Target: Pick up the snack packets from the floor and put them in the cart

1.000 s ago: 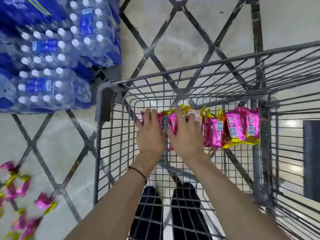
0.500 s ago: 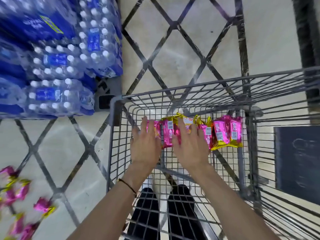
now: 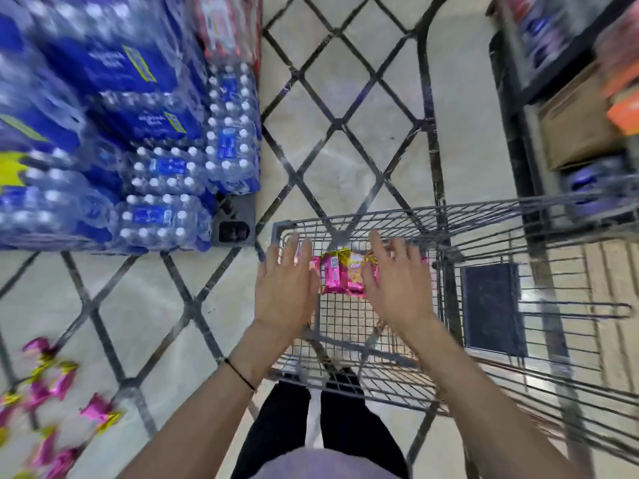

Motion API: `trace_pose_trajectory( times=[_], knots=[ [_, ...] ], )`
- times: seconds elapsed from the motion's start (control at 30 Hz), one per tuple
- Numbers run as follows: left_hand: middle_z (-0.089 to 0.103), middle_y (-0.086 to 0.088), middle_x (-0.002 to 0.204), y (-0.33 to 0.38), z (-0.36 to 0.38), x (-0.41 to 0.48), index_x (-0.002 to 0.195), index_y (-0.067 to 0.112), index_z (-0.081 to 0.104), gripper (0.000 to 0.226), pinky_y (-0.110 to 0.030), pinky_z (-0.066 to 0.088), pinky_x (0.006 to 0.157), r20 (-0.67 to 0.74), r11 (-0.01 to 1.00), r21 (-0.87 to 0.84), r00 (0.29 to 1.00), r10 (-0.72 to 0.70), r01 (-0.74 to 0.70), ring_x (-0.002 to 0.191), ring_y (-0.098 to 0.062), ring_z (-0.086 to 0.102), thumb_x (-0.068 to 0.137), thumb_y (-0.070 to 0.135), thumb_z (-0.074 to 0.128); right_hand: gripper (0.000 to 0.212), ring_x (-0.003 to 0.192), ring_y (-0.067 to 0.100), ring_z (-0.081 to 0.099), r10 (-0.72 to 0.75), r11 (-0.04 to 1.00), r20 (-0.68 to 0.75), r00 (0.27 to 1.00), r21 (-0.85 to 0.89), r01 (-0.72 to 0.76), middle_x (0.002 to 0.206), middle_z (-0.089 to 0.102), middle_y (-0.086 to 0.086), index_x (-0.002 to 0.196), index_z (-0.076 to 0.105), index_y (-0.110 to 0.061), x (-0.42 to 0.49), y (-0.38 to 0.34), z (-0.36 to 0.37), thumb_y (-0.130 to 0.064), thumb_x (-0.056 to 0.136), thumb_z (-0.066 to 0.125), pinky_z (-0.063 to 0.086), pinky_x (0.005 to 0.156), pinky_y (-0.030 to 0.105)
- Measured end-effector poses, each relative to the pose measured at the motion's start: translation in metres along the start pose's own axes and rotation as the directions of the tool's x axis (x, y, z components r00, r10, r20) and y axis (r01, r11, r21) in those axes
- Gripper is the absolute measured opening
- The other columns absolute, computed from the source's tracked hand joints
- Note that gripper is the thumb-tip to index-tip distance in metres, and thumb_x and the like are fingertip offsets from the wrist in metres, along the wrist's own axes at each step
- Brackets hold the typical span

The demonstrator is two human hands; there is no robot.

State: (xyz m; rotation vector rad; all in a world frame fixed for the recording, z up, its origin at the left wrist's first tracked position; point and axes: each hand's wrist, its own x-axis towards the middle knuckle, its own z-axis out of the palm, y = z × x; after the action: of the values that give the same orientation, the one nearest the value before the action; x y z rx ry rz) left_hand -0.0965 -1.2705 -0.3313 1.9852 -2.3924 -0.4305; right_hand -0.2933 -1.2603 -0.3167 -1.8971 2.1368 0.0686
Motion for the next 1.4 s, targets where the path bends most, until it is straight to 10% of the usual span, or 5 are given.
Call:
trace_pose_trajectory(
  times=[0.3, 0.53, 0.93, 1.4],
  knots=[
    [0.040, -0.005, 0.154, -0.032, -0.083, -0.039, 0.147, 0.018, 0.039, 0.052, -0.049, 0.038, 0.111, -0.126, 0.999, -0.028, 0.992, 0.022, -0.025, 0.136, -0.034, 0.039, 0.101, 0.038, 0.027, 0.060, 0.128, 0.035, 0.046, -0.051, 0.997, -0.107, 0.993, -0.065, 0.044, 0.142, 0.050, 0.014, 0.156, 0.027, -0.023, -0.053, -0.052, -0.066, -0.048, 0.103, 0.035, 0.046, 0.100, 0.051],
    [0.052, -0.006, 0.146, -0.054, -0.117, -0.067, 0.134, 0.015, 0.054, 0.041, -0.050, 0.051, 0.092, -0.291, 0.998, -0.059, 0.957, -0.020, 0.003, 0.125, -0.035, 0.050, 0.096, 0.030, 0.056, 0.057, 0.123, 0.037, 0.051, -0.070, 0.996, -0.200, 0.977, -0.071, 0.057, 0.138, 0.055, 0.015, 0.152, 0.037, -0.022, -0.075, -0.077, -0.094, -0.045, 0.100, 0.043, 0.049, 0.094, 0.051],
    [0.044, 0.002, 0.154, -0.080, -0.149, -0.161, 0.141, 0.024, 0.048, 0.050, -0.045, 0.046, 0.099, -0.373, 0.944, -0.016, 0.874, -0.312, 0.330, 0.130, -0.029, 0.045, 0.098, 0.048, 0.035, 0.056, 0.119, 0.037, 0.050, -0.450, 0.893, -0.188, 0.873, -0.127, 0.433, 0.136, 0.055, 0.013, 0.151, 0.038, -0.023, -0.085, -0.134, -0.113, -0.041, 0.097, 0.043, 0.050, 0.086, 0.052],
    [0.055, -0.005, 0.143, -0.124, -0.137, -0.405, 0.137, 0.019, 0.054, 0.053, -0.052, 0.047, 0.097, -0.466, 0.521, -0.201, 0.387, -0.796, 0.830, 0.128, -0.036, 0.050, 0.091, 0.044, 0.045, 0.062, 0.121, 0.040, 0.047, -0.895, 0.446, -0.055, 0.443, -0.174, 0.878, 0.138, 0.052, 0.012, 0.152, 0.039, -0.024, -0.211, -0.287, -0.075, -0.039, 0.093, 0.051, 0.049, 0.085, 0.052]
  ],
)
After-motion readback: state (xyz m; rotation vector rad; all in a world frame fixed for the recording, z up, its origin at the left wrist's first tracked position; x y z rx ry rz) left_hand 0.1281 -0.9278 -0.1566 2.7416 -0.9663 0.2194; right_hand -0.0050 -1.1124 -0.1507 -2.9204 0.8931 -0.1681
